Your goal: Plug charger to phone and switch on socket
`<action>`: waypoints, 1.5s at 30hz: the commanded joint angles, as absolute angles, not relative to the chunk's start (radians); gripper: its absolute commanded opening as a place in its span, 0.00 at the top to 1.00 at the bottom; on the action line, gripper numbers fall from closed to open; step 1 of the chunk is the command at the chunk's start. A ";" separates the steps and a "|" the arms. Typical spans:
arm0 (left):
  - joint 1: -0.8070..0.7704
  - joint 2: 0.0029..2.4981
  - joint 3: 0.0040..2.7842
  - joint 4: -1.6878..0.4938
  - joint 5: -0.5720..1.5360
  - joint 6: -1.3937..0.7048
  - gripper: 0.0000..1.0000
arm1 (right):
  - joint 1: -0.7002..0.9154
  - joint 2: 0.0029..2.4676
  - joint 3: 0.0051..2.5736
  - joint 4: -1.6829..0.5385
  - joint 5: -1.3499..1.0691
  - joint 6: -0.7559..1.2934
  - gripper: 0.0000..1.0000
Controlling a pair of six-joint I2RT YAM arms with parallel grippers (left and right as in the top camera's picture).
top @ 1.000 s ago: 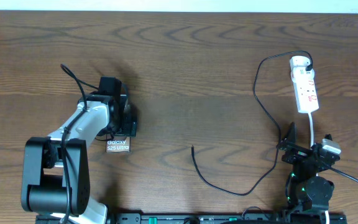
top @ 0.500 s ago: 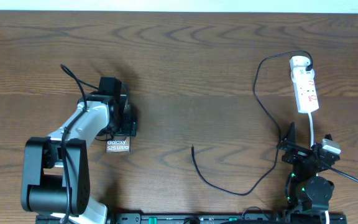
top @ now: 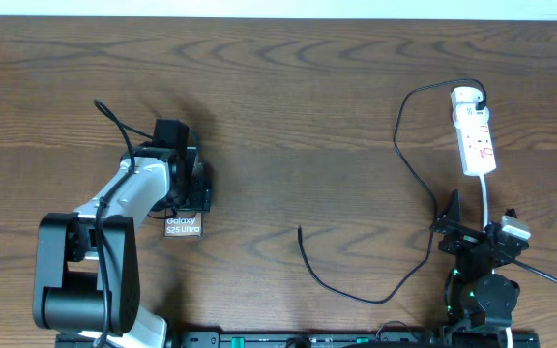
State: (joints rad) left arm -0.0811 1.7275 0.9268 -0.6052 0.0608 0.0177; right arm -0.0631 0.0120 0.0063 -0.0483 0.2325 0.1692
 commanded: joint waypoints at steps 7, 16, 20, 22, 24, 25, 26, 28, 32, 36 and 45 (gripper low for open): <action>-0.082 1.745 0.892 -0.607 0.116 0.003 0.21 | -0.058 0.007 0.006 -0.052 0.241 0.178 0.01; -0.082 1.745 0.891 -0.608 0.115 0.003 0.19 | -0.058 0.007 0.006 -0.052 0.241 0.178 0.01; -0.082 1.745 0.886 -0.608 0.115 0.006 0.19 | -0.058 0.007 0.006 -0.052 0.241 0.178 0.01; -0.082 1.745 0.886 -0.607 0.115 0.007 0.19 | -0.058 0.007 0.006 -0.052 0.241 0.178 0.01; -0.082 1.745 0.886 -0.608 0.115 0.007 0.19 | -0.058 0.007 0.006 -0.052 0.241 0.178 0.01; -0.082 1.745 0.886 -0.608 0.115 0.007 0.19 | -0.058 0.007 0.006 -0.052 0.241 0.178 0.01; -0.082 1.745 0.886 -0.608 0.115 0.007 0.19 | -0.058 0.007 0.006 -0.052 0.241 0.178 0.01; -0.082 1.745 0.886 -0.608 0.115 0.007 0.19 | -0.058 0.007 0.006 -0.052 0.241 0.178 0.01; -0.082 1.745 0.886 -0.608 0.115 0.007 0.20 | -0.058 0.007 0.006 -0.052 0.241 0.178 0.01; -0.082 1.745 0.886 -0.608 0.115 0.007 0.25 | -0.058 0.007 0.006 -0.052 0.241 0.178 0.01; -0.082 1.745 0.886 -0.608 0.115 0.007 0.26 | -0.058 0.007 0.006 -0.052 0.241 0.178 0.01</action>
